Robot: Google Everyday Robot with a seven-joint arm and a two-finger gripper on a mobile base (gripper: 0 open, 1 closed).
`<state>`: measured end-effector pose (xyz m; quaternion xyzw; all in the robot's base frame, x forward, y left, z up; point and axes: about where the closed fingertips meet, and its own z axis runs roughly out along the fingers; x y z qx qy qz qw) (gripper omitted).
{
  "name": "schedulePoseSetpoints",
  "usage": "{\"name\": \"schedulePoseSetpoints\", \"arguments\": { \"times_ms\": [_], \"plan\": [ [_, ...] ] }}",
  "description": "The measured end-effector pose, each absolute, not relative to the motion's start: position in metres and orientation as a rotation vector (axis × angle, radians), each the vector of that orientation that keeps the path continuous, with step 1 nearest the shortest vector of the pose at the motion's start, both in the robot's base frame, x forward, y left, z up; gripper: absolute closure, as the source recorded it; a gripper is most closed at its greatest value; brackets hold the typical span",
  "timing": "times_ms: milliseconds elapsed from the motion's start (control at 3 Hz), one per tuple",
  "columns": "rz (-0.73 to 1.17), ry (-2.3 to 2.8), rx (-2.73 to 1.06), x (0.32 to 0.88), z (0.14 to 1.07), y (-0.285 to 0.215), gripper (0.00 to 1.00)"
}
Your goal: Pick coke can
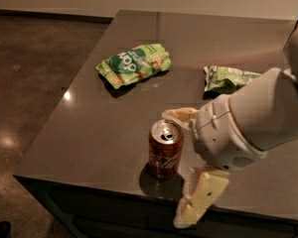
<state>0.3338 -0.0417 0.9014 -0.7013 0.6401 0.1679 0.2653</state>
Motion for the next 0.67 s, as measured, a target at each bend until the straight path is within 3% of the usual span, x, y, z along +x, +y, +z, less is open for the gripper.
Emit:
{"name": "schedulePoseSetpoints", "arguments": {
  "times_ms": [667],
  "plan": [
    [0.418,1.73,-1.782,0.365,0.901,-0.021,0.0]
  ]
}}
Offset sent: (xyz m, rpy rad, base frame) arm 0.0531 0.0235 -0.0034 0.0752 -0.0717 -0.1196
